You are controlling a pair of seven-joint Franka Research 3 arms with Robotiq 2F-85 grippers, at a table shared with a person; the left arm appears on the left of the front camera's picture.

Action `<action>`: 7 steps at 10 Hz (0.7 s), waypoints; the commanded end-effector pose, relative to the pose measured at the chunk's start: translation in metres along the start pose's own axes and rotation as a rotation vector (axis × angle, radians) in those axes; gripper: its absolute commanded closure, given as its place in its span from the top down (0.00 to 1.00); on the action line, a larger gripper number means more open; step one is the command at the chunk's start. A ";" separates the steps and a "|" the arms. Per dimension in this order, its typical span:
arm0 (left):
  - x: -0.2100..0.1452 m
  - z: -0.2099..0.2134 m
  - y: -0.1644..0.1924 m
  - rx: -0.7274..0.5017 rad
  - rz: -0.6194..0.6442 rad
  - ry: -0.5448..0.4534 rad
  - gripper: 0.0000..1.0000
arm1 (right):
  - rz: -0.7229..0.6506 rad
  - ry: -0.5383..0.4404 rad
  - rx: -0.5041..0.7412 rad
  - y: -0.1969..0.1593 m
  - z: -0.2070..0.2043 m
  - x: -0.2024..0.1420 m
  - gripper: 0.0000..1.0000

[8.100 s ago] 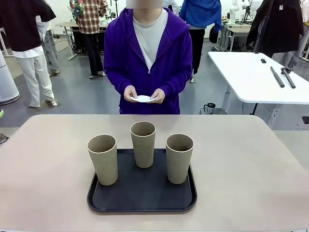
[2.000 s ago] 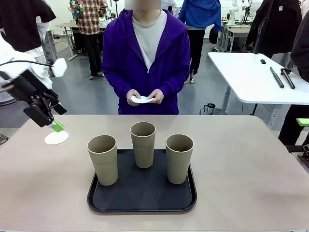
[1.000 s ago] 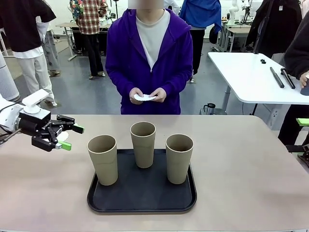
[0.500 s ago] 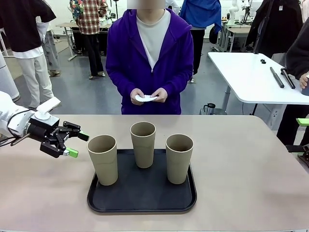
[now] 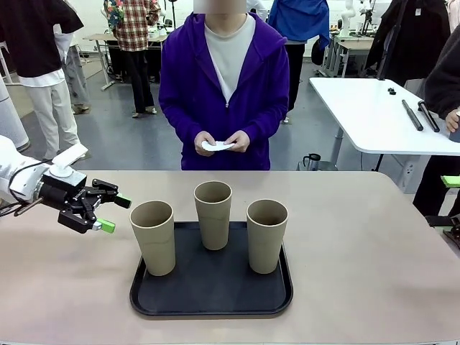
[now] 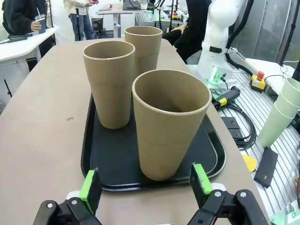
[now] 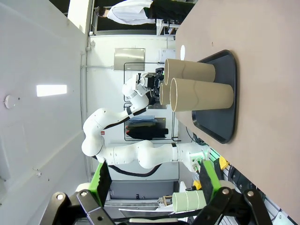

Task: Place coasters on the table and set cups on them.
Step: Pick up one Reusable plastic cup and place it on a coaster set by the human.

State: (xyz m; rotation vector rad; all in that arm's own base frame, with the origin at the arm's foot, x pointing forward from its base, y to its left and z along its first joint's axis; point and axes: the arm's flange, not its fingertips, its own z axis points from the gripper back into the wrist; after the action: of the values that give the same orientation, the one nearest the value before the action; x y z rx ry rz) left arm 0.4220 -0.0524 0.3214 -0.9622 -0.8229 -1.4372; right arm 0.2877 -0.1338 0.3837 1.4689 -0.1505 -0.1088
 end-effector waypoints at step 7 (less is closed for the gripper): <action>-0.063 -0.024 0.010 -0.105 0.011 -0.371 1.00 | 0.005 -0.008 0.010 0.001 0.000 0.001 1.00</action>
State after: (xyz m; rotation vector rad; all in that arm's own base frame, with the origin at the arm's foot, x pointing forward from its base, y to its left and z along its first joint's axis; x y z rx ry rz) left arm 0.4216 -0.0460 0.2586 -1.3286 -0.9437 -1.3134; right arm 0.2877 -0.1339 0.3837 1.4687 -0.1507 -0.1091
